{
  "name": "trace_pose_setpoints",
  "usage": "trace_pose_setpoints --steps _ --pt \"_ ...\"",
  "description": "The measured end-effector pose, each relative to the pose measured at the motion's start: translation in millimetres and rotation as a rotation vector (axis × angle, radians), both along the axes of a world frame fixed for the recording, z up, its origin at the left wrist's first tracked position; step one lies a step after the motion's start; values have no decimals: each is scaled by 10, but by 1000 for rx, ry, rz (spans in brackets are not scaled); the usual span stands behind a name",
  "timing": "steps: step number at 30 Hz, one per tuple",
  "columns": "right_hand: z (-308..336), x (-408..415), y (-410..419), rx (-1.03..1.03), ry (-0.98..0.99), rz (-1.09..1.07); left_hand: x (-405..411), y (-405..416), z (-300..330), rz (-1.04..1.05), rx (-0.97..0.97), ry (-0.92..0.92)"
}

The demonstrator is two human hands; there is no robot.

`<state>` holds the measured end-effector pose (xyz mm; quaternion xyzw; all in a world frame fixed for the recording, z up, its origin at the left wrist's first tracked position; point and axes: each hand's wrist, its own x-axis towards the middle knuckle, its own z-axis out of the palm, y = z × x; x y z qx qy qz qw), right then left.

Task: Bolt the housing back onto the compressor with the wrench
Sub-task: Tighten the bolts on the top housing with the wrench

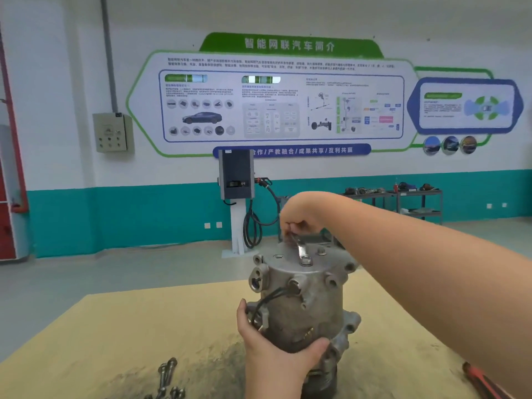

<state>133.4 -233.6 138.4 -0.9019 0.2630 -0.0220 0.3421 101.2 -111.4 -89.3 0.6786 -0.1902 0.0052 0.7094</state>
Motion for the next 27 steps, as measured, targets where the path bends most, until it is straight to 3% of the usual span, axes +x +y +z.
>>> trace_pose_setpoints --steps 5,8,16,23,27 --pt "-255 -550 -461 1034 -448 -304 1 -9 -4 1 -13 -12" --pt "-401 -950 -504 1255 -623 -290 -15 -3 -11 15 -19 -52" --pt "-728 -1177 -296 1166 -942 -184 -3 52 12 24 25 -73" --pt "-522 -1071 -304 930 -861 -206 -1 60 -7 18 36 -82" --pt "-462 -983 -260 869 -947 -285 -57 73 8 15 47 -63"
